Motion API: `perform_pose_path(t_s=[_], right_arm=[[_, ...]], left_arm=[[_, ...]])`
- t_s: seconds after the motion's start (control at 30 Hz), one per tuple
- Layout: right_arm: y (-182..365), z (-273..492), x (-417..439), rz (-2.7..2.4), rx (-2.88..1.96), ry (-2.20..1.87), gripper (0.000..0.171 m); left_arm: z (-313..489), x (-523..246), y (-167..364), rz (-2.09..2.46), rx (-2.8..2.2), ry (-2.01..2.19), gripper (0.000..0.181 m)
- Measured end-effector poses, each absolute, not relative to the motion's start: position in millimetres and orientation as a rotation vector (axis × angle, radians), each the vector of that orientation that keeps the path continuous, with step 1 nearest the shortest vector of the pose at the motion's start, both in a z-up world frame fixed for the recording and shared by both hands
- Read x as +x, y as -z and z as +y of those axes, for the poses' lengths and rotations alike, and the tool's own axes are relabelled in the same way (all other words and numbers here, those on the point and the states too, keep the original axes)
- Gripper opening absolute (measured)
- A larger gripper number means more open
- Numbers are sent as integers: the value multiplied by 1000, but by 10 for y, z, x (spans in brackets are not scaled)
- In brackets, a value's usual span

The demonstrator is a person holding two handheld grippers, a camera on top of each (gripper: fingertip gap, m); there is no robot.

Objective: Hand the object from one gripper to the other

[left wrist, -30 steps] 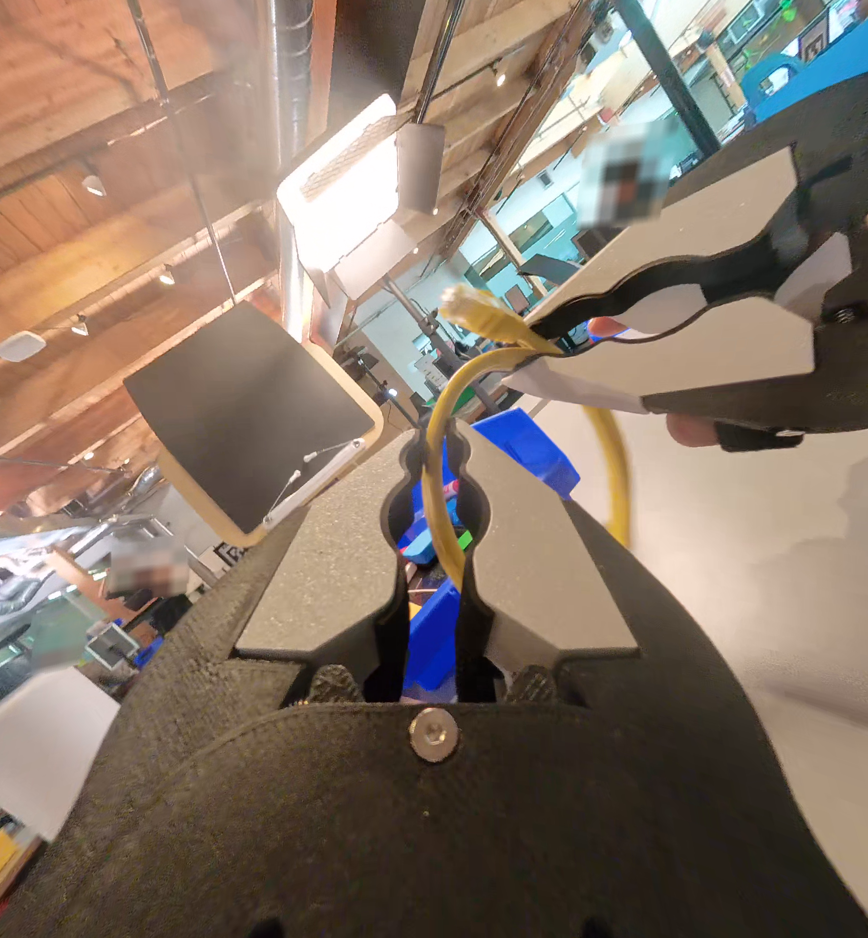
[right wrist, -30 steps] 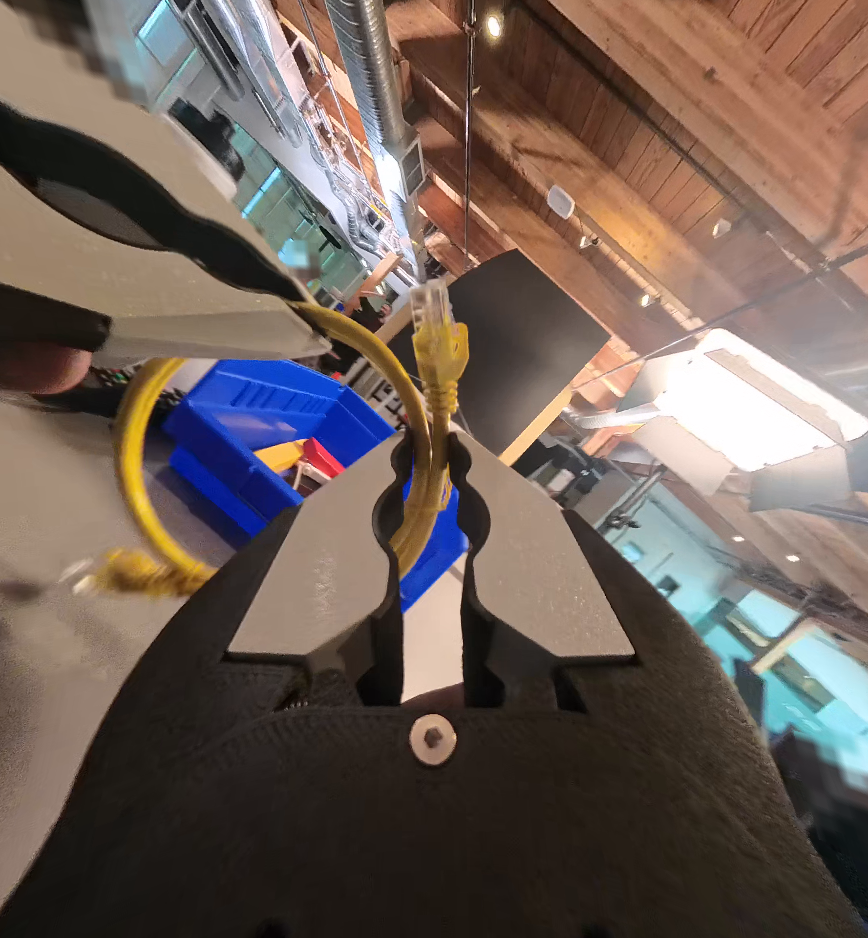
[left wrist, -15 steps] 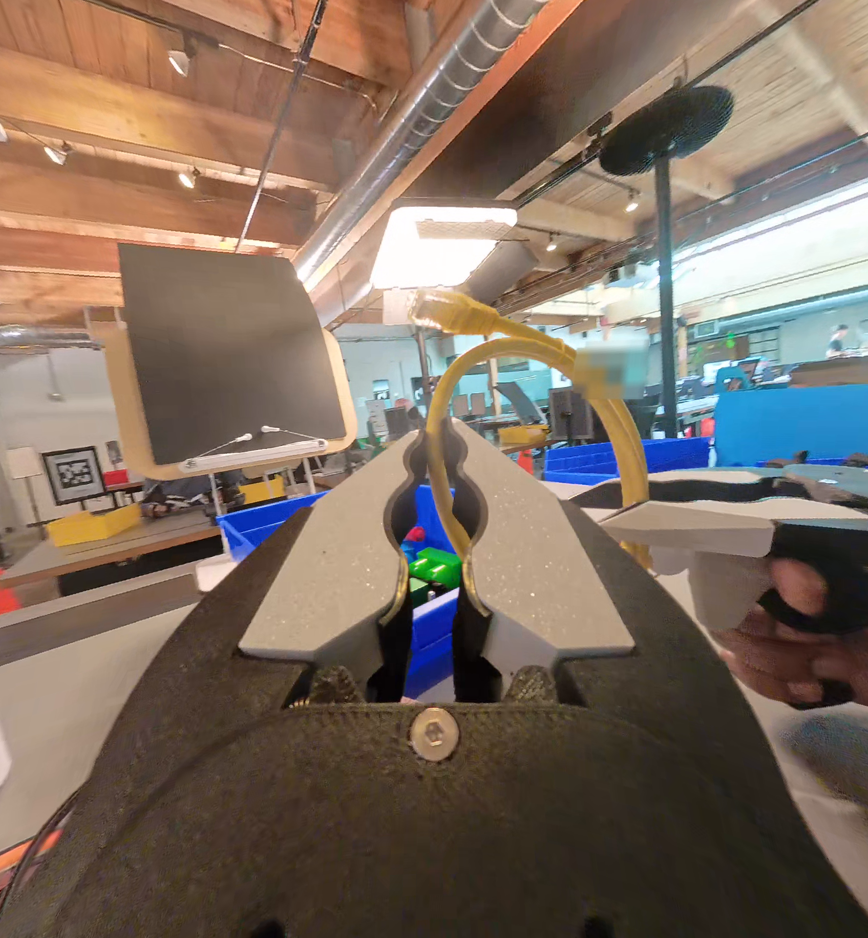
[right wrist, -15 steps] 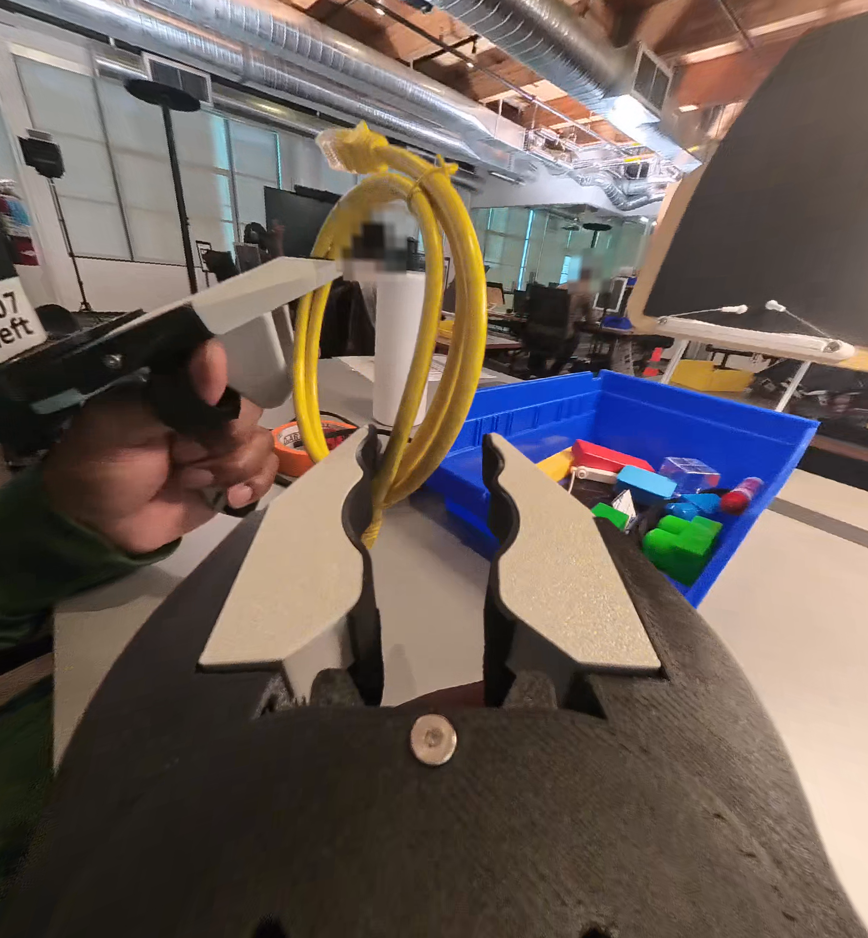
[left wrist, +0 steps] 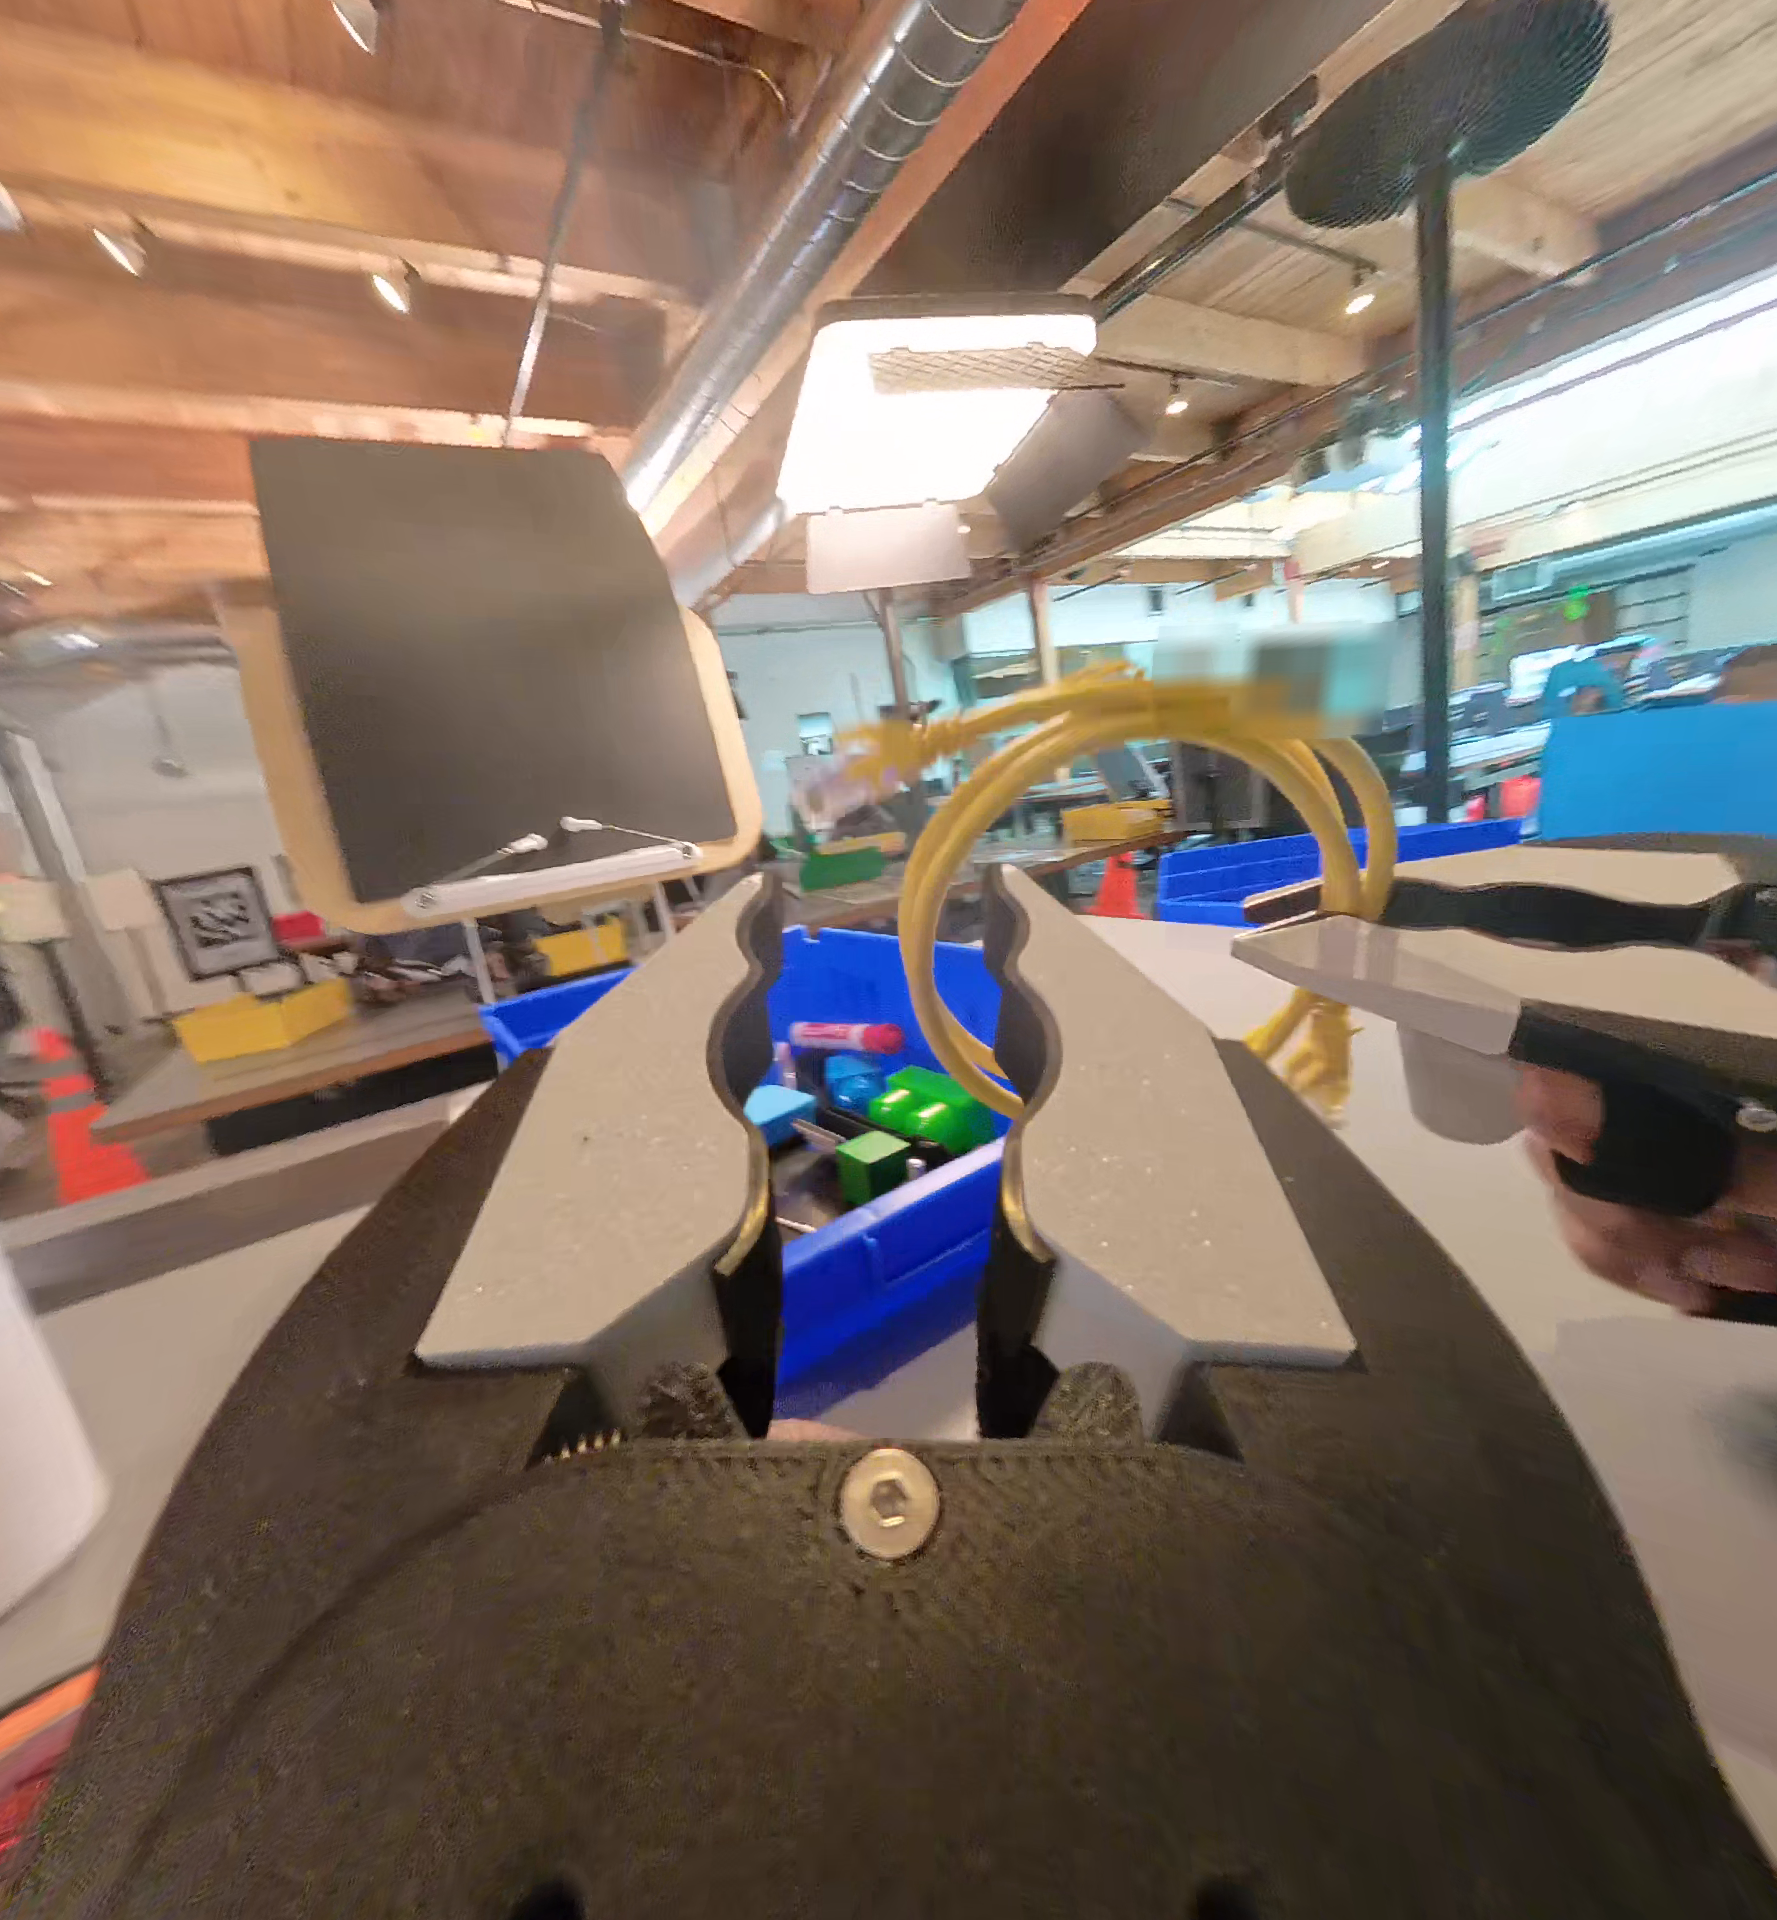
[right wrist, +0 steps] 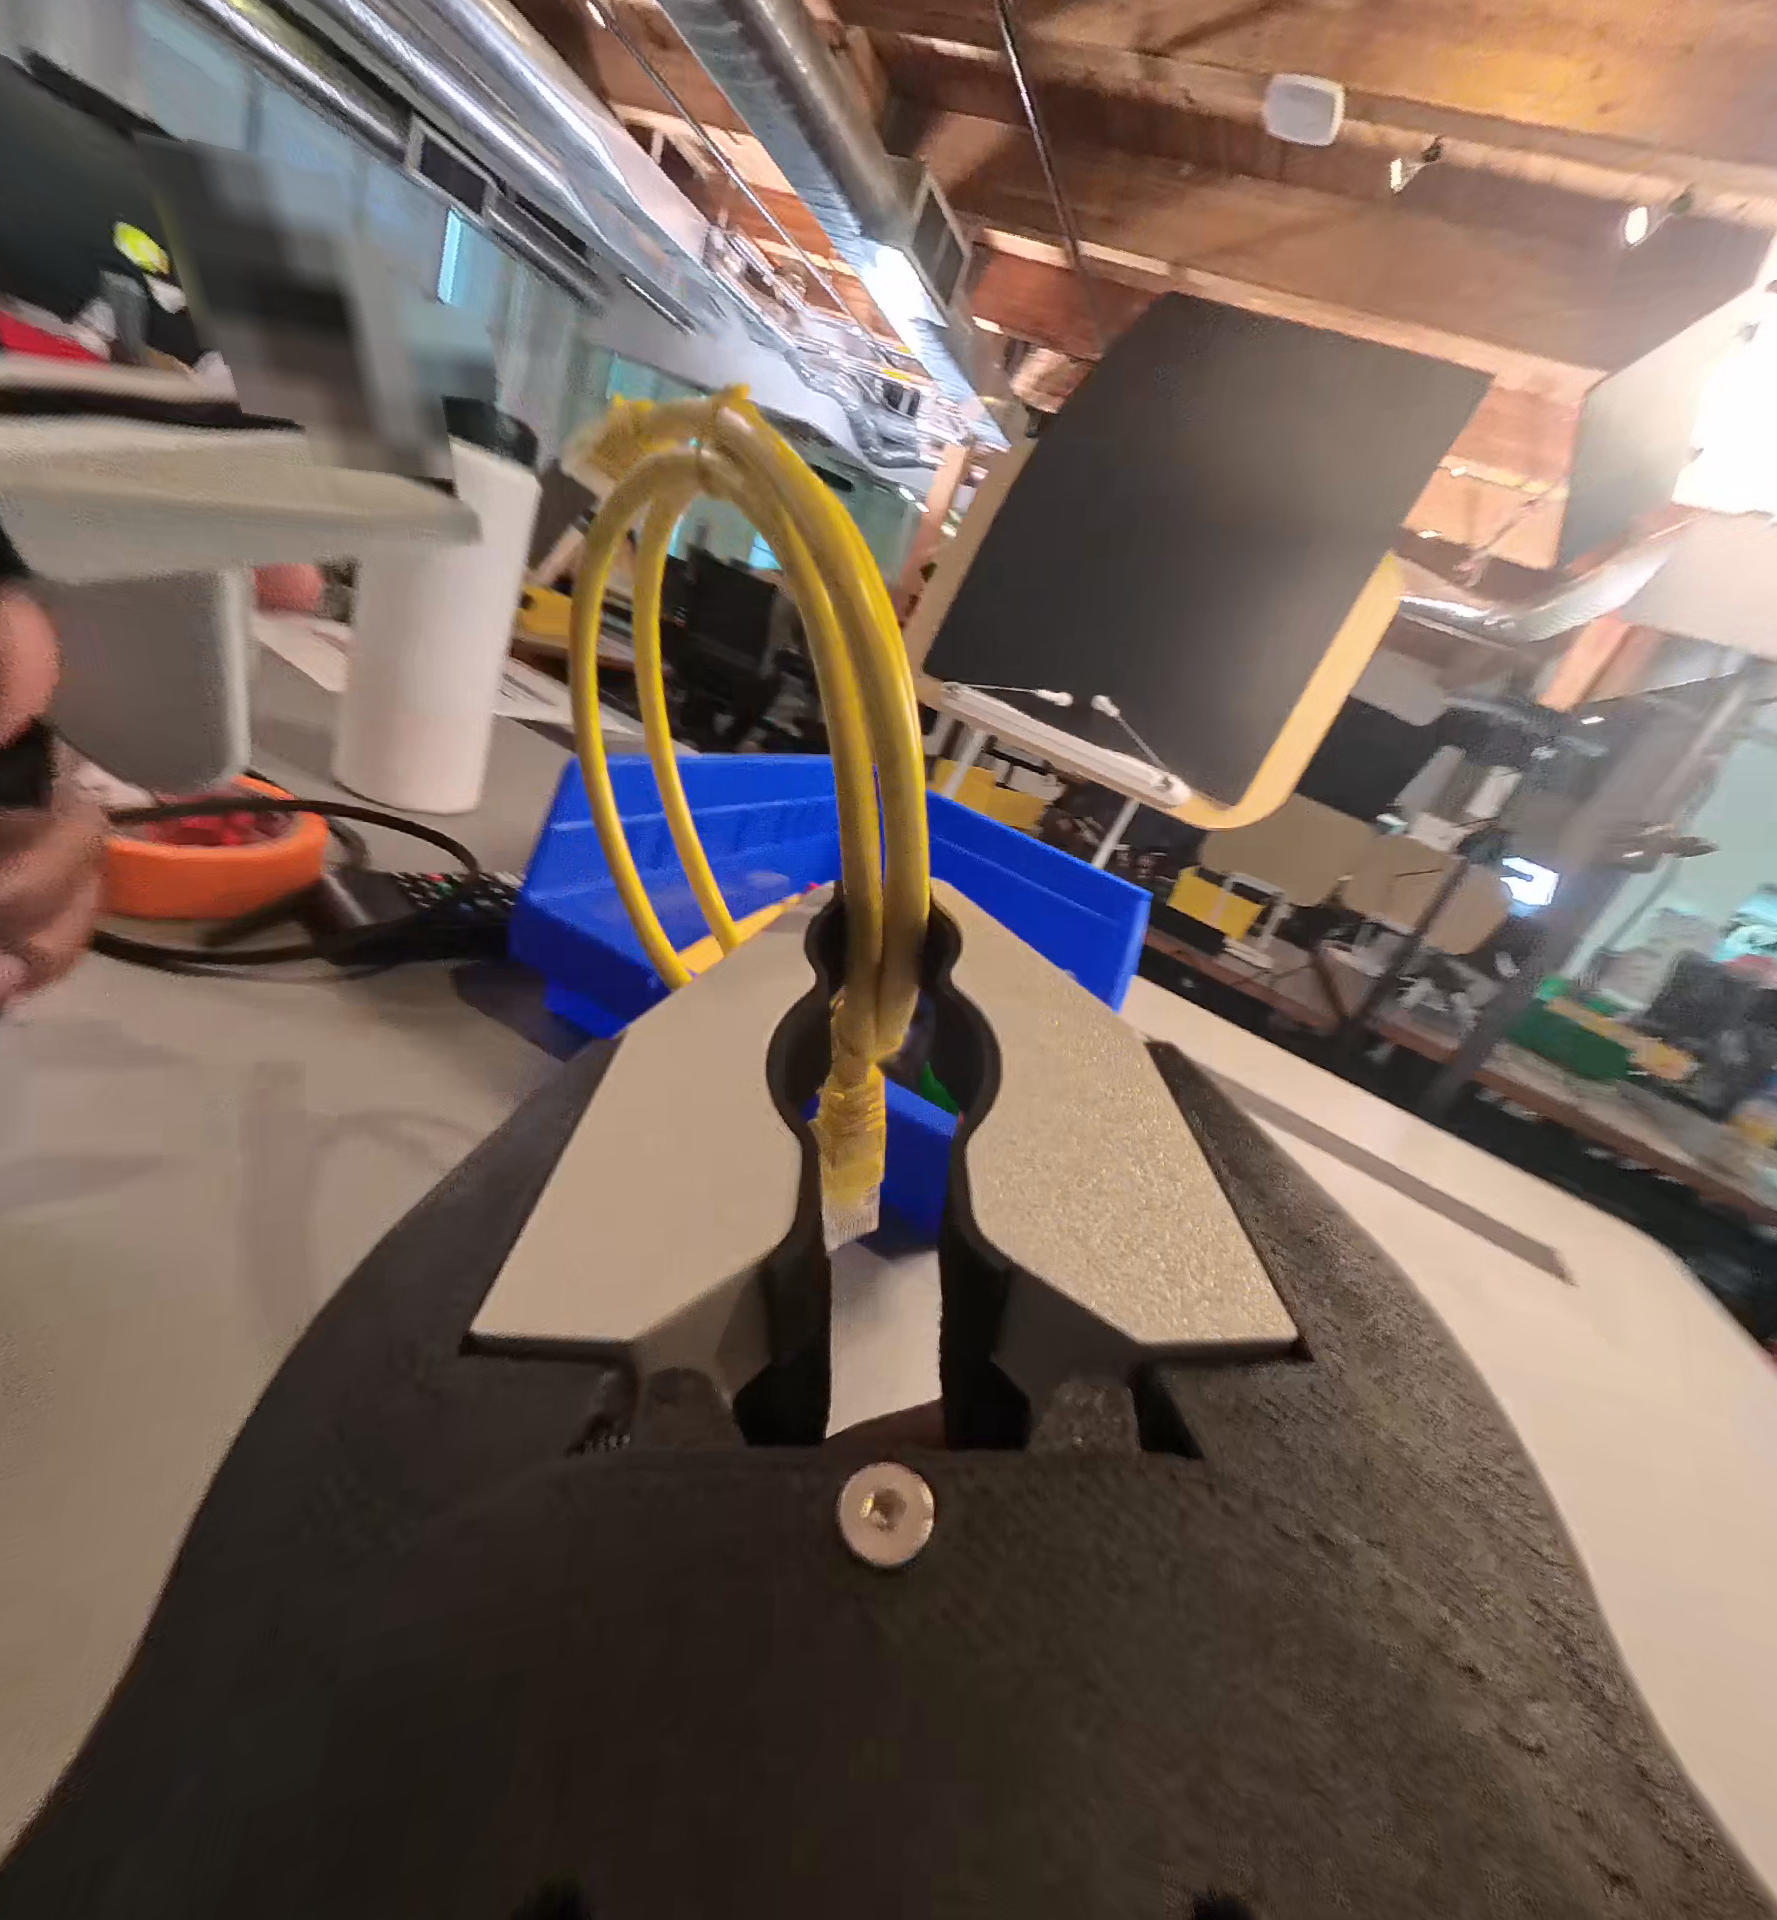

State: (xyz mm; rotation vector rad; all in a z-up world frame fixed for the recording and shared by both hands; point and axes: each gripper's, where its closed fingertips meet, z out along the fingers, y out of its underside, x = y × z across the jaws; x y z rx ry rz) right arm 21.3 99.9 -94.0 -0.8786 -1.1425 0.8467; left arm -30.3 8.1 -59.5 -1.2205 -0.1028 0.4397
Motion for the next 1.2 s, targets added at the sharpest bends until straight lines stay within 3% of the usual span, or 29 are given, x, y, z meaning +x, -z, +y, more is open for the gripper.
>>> perform_pose_path(t_s=[0.2, 0.5, 0.8, 1.2], right_arm=[[984, 941, 186, -1178, -760, -593, 11], [1010, 730, 171, -1233, -622, -524, 10], [1005, 568, 187, -1253, -524, -526, 10], [1002, 580, 190, -1258, -563, -610, 10]], left_arm=[[64, -130, 513, 40, -1162, -736, 44], [245, -1, 682, 236, -1213, -1026, 41], [306, 8, 773, 286, -1251, -1091, 21], [389, 51, 864, 358, -1281, -1143, 25]])
